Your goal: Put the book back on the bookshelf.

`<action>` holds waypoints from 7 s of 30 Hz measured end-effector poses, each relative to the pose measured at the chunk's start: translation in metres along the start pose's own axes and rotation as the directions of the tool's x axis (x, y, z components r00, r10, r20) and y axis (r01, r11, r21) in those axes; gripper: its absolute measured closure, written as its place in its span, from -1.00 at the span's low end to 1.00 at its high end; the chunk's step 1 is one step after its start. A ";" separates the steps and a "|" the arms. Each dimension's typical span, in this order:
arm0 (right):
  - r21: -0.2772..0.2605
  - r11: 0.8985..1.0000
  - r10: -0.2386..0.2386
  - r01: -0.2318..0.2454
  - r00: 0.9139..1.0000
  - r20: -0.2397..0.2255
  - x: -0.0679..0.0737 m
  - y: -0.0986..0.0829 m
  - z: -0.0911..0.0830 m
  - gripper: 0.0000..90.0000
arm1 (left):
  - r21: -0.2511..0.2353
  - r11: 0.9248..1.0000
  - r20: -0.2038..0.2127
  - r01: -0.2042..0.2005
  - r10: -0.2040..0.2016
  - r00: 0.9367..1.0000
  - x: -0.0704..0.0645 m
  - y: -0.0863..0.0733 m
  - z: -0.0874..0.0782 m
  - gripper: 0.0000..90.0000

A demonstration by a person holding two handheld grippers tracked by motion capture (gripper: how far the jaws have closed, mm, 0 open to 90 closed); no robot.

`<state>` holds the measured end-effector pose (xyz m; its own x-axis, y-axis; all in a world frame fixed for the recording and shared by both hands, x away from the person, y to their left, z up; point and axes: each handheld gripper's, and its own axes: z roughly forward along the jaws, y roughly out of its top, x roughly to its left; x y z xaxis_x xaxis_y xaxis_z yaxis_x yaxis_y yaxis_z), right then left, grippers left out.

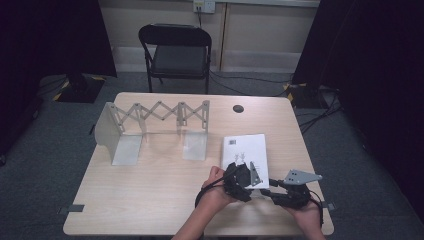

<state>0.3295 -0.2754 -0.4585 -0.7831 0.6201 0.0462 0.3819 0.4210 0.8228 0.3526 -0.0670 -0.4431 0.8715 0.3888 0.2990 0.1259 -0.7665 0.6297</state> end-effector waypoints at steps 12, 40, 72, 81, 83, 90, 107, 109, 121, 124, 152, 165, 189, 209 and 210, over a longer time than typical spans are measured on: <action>0.044 0.999 -0.024 0.023 0.999 0.033 -0.006 -0.011 0.001 0.16 | 0.001 1.000 0.002 0.001 -0.001 1.000 0.001 0.001 -0.003 -0.20; -0.017 1.000 0.013 -0.012 0.999 0.036 -0.011 -0.006 0.010 0.01 | 0.070 0.989 -0.092 -0.132 0.139 0.986 -0.007 0.010 -0.001 -0.04; 0.147 0.987 -0.062 0.060 0.998 0.008 -0.017 -0.040 0.004 -0.35 | 0.083 0.990 -0.106 -0.116 0.124 0.987 0.035 0.035 -0.038 0.42; 0.137 0.990 -0.010 -0.007 0.993 0.122 -0.025 -0.025 0.027 -0.36 | 0.115 0.990 -0.081 -0.080 0.090 0.993 0.052 0.050 -0.045 0.45; 0.126 0.992 -0.020 0.002 0.989 0.147 -0.028 -0.022 0.032 -0.36 | 0.126 0.988 -0.075 -0.090 0.100 0.992 0.054 0.052 -0.045 0.45; 0.078 0.997 -0.035 0.019 0.978 0.208 -0.032 -0.011 0.049 -0.35 | 0.130 0.988 -0.071 -0.085 0.095 0.993 0.051 0.050 -0.044 0.45; -0.010 0.885 -0.452 0.465 0.864 0.220 0.016 0.014 0.018 0.05 | 0.134 0.985 -0.050 -0.106 0.114 0.992 0.039 0.055 -0.072 0.48; 0.004 0.873 -0.476 0.488 0.850 0.226 0.018 0.017 0.016 0.12 | 0.134 0.985 -0.038 -0.108 0.114 0.993 0.038 0.053 -0.072 0.47; 0.032 0.875 -0.479 0.483 0.854 0.204 0.021 0.039 0.002 0.40 | -0.010 1.000 -0.036 0.020 -0.020 0.999 0.052 0.036 -0.094 -0.20; 0.041 0.886 -0.460 0.461 0.866 0.196 0.016 0.039 -0.001 0.43 | -0.016 0.999 -0.073 0.047 -0.048 0.996 0.055 0.026 -0.109 -0.17; 0.038 0.977 -0.210 0.208 0.976 0.059 -0.007 0.022 -0.016 0.39 | 0.023 0.989 0.045 0.147 -0.148 0.988 0.033 -0.072 -0.058 -0.28; 0.124 0.989 -0.074 0.085 0.993 -0.093 -0.001 -0.026 -0.002 -0.08 | 0.049 0.985 0.082 0.166 -0.170 0.982 0.020 -0.090 -0.032 -0.31; 0.075 0.995 -0.066 0.068 0.997 -0.032 0.012 -0.006 0.012 0.48 | 0.044 0.992 0.056 0.118 -0.121 0.991 0.017 -0.053 -0.036 -0.70; 0.049 0.998 -0.022 0.025 0.997 -0.073 0.012 0.017 0.005 0.20 | -0.003 0.999 -0.018 0.046 -0.046 0.999 0.005 -0.027 -0.019 -0.28; 0.057 0.998 -0.026 0.030 0.997 -0.067 0.012 0.016 0.005 0.15 | -0.002 0.999 -0.018 0.046 -0.046 0.999 0.005 -0.027 -0.019 -0.28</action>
<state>0.3289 -0.2583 -0.4471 -0.8241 0.5630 0.0623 0.3855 0.4769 0.7899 0.3449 -0.0341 -0.4452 0.8562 0.4326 0.2826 0.1649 -0.7471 0.6439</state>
